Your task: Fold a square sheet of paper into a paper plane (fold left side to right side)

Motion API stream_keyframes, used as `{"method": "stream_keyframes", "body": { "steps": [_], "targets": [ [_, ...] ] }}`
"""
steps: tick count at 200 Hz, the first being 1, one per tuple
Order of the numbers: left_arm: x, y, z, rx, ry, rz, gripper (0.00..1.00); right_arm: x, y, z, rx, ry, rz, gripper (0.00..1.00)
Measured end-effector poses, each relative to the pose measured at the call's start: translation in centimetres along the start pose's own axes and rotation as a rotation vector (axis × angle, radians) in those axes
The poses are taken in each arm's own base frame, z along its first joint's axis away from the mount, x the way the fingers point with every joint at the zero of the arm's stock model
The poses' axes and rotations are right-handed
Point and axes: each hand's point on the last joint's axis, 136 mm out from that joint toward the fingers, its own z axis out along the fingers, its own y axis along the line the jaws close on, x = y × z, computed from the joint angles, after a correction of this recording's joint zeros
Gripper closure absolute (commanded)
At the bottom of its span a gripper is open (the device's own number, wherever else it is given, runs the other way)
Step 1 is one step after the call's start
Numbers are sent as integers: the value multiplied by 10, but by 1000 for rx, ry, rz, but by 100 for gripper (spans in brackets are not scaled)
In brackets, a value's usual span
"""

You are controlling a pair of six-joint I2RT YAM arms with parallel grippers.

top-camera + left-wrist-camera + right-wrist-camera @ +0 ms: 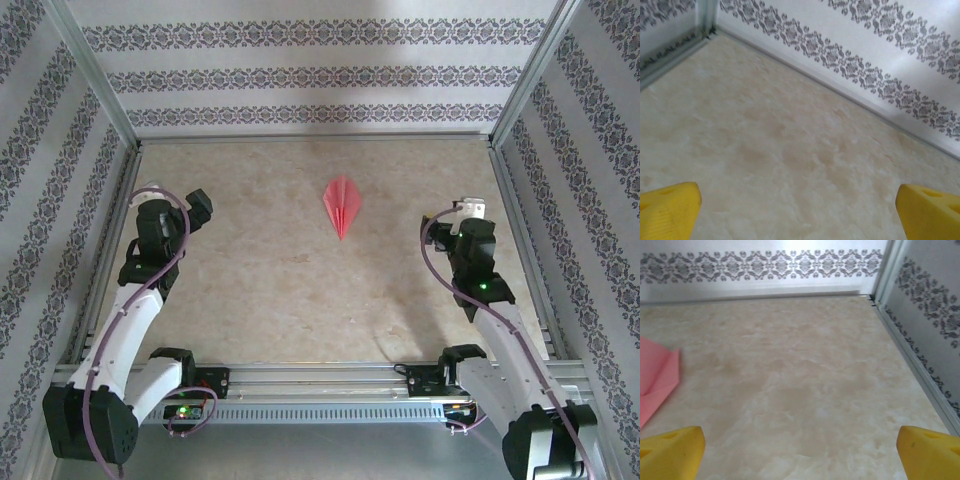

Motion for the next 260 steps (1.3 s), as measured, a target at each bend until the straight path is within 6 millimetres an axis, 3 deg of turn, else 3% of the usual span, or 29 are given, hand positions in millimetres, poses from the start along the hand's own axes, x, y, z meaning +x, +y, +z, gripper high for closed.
{"method": "stream_keyframes", "body": {
  "steps": [60, 88, 110, 124, 165, 202, 231, 260],
  "targets": [
    [-13, 9, -7, -38, -50, 50, 0, 15, -17, 16, 45, -32, 41, 2],
    [-13, 14, -6, -65, -52, 69, 0, 48, -21, 42, 57, 14, 58, 2],
    [-9, 21, -1, -102, -42, 101, 0, 86, -18, 63, 36, 86, 58, 2],
    [-5, 28, 2, -134, -34, 128, 0, 97, -12, 74, 4, 103, 56, 2],
    [13, 45, 10, -185, -6, 205, 0, 87, 5, 97, -93, 24, 51, 2],
    [29, 57, 20, -205, -15, 244, 0, 93, 14, 105, -141, 15, 38, 2],
    [47, 63, 38, -208, 2, 302, 0, 76, 15, 109, -144, -29, 34, 2],
    [77, 66, 60, -166, 34, 328, 0, 73, 19, 109, -149, -37, 26, 2]
  ]
}}
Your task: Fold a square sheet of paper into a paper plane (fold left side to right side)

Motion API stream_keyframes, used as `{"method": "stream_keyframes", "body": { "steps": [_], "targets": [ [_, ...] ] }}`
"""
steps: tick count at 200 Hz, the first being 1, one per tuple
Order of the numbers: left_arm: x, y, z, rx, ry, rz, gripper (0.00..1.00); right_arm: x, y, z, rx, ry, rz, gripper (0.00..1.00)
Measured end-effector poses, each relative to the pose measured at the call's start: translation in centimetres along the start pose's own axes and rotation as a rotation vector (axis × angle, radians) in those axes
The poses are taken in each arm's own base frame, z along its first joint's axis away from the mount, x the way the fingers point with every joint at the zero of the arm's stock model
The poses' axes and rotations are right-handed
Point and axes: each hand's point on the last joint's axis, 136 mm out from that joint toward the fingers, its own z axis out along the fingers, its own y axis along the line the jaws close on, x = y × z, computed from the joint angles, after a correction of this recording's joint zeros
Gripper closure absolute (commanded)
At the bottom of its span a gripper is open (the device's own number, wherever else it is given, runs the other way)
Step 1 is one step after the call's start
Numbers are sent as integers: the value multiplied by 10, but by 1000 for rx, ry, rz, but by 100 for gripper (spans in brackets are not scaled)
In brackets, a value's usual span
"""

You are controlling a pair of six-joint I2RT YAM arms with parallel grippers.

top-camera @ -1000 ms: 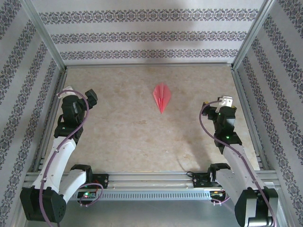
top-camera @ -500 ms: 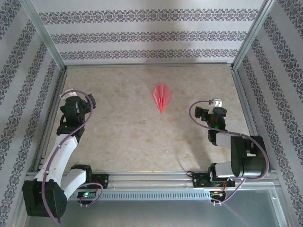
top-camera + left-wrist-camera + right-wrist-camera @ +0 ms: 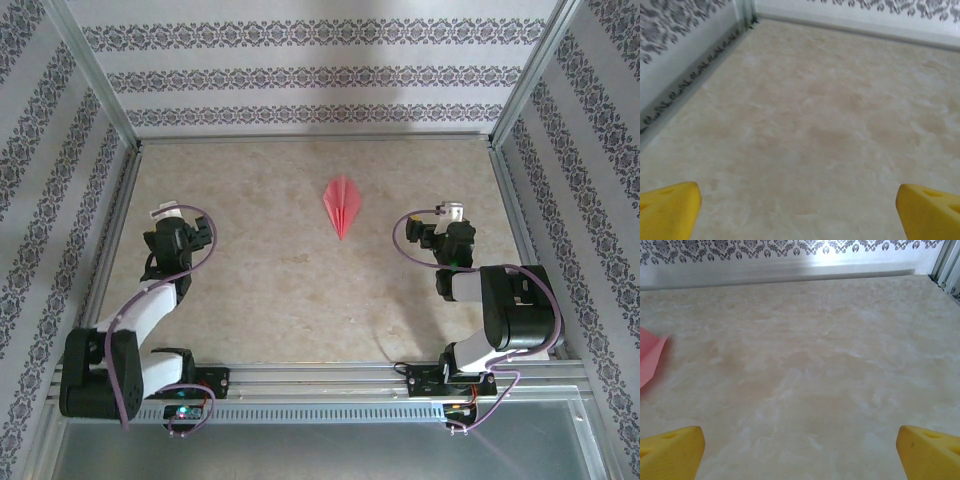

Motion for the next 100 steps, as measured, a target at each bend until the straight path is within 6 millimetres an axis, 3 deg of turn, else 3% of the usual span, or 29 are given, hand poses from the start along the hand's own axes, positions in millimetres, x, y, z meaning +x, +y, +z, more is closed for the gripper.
{"method": "stream_keyframes", "body": {
  "steps": [100],
  "targets": [
    [65, -28, 35, 165, -26, 82, 0, 0, -3, 0, 17, -1, -16, 2]
  ]
}}
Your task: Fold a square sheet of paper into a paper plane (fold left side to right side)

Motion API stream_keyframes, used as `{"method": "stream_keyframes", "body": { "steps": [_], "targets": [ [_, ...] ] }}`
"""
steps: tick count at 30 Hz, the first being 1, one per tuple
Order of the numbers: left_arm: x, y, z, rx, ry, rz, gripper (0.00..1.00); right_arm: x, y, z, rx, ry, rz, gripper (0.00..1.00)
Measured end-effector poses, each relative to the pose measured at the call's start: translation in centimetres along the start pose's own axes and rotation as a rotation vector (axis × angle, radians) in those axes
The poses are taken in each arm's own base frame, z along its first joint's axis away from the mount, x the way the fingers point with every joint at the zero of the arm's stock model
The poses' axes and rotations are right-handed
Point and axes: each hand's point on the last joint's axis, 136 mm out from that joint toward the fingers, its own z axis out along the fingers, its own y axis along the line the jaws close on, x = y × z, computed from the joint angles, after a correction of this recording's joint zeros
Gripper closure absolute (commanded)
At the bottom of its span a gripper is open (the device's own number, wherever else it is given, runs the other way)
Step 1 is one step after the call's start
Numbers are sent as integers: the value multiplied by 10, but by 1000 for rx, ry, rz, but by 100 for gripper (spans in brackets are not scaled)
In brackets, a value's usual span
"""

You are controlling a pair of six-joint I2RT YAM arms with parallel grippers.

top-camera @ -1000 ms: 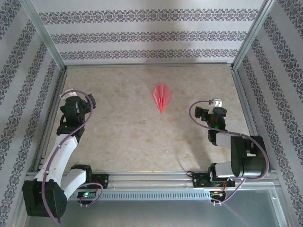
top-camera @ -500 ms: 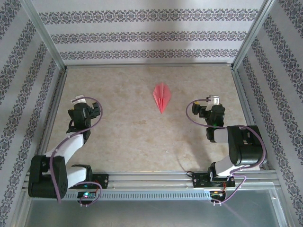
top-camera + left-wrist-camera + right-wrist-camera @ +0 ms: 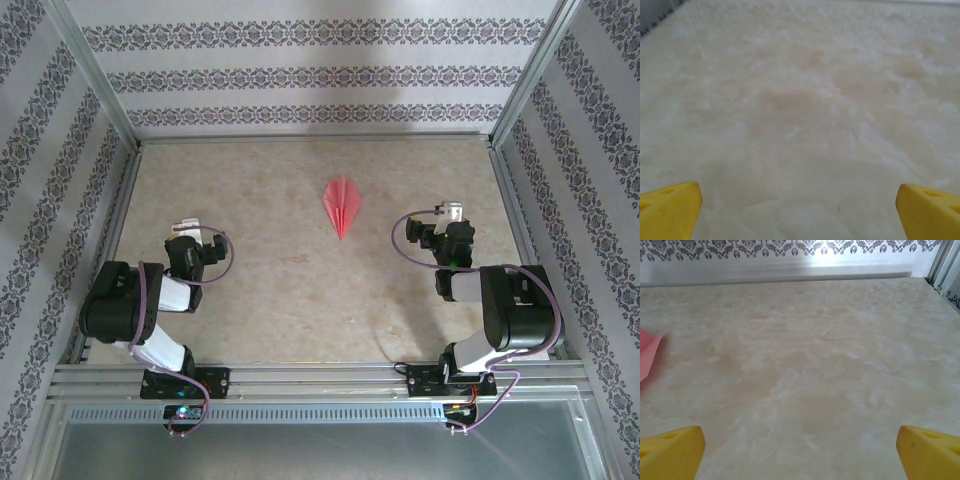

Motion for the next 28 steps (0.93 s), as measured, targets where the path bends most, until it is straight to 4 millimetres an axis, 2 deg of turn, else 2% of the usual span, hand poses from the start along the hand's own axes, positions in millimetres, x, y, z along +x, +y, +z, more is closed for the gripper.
{"method": "stream_keyframes", "body": {
  "steps": [9, 28],
  "targets": [
    [-32, -13, 7, 61, -78, 11, 0, 0, 2, 0, -6, 0, -5, 2],
    [-31, -16, 8, 75, -75, 21, 0, 1, 2, 0, -6, 3, -6, 2]
  ]
}}
